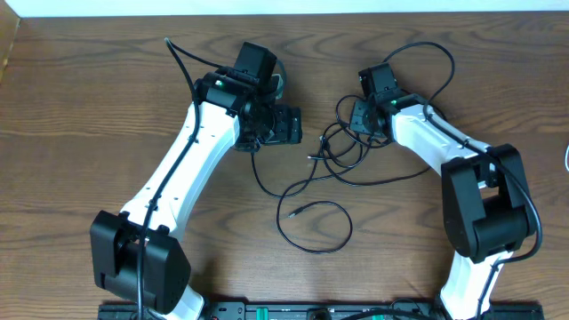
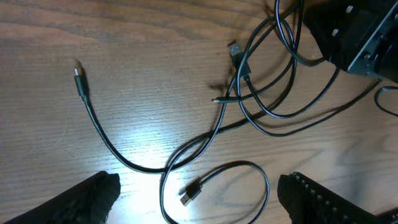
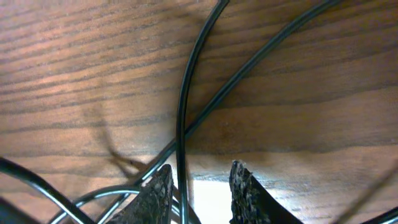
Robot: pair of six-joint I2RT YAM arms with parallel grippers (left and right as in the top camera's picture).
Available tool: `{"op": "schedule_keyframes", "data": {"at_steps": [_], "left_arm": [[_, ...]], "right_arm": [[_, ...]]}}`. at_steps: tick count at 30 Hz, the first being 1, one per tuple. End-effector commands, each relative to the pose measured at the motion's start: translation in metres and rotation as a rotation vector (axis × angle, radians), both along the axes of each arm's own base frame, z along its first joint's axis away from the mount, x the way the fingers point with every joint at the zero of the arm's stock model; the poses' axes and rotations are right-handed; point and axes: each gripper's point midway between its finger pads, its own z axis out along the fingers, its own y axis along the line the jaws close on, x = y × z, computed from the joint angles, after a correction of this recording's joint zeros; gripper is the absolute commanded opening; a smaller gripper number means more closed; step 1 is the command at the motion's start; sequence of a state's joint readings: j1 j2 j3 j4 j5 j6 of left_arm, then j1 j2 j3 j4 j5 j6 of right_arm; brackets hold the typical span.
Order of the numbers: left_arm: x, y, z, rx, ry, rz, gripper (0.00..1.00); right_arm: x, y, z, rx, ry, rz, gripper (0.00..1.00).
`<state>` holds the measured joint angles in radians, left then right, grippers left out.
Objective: Untangle cables
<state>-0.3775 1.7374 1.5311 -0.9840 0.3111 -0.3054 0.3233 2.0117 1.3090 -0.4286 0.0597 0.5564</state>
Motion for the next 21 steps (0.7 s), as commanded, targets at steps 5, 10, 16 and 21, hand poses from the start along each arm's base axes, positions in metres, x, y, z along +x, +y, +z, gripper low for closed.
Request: {"op": "schedule_keyframes", "data": {"at_steps": [5, 10, 16, 21], "left_arm": [[-0.001, 0.002, 0.0, 0.013, -0.01, -0.017, 0.87], [-0.001, 0.002, 0.0, 0.013, -0.01, -0.017, 0.87], [-0.001, 0.002, 0.0, 0.012, -0.009, -0.016, 0.87], [-0.001, 0.002, 0.0, 0.013, -0.009, -0.017, 0.87]], "right_arm": [[-0.008, 0.006, -0.03, 0.014, 0.067, -0.013, 0.05], [-0.011, 0.017, -0.016, 0.04, 0.056, 0.101, 0.01], [-0.013, -0.027, 0.103, -0.001, -0.129, 0.142, 0.01], [-0.02, -0.121, 0.161, -0.165, -0.227, -0.02, 0.01]]}}
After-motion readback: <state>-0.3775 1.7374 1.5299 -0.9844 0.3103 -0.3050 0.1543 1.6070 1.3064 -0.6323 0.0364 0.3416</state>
